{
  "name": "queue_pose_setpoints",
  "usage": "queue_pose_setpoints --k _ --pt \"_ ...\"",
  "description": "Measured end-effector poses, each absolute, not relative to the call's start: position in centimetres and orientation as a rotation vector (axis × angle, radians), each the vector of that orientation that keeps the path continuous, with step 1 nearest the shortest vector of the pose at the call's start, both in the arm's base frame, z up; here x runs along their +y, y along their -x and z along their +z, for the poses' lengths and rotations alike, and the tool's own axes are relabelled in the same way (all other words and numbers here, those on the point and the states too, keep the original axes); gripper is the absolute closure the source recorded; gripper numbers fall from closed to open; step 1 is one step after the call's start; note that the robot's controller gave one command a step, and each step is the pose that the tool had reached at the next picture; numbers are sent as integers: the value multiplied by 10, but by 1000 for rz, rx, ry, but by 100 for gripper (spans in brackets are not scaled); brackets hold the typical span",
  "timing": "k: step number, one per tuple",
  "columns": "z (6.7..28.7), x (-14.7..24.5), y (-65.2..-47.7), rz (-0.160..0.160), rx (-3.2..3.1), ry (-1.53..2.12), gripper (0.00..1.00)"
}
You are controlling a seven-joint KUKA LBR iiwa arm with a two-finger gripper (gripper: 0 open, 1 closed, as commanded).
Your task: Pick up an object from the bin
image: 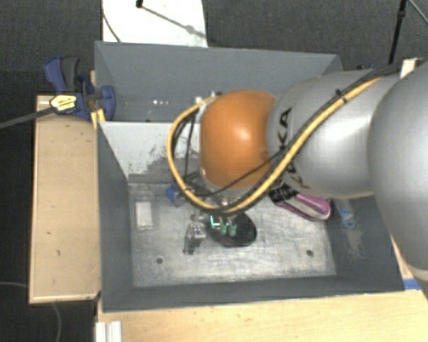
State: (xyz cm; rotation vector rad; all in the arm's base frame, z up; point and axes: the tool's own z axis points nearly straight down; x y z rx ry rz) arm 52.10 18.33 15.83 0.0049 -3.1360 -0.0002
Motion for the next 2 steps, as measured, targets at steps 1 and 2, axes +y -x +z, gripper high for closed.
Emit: queue_pose_setpoints --k 1,2 --pt "187 158 -493 1 -3139 -129 0" --pt "88 74 -512 4 -3122 -321 0"
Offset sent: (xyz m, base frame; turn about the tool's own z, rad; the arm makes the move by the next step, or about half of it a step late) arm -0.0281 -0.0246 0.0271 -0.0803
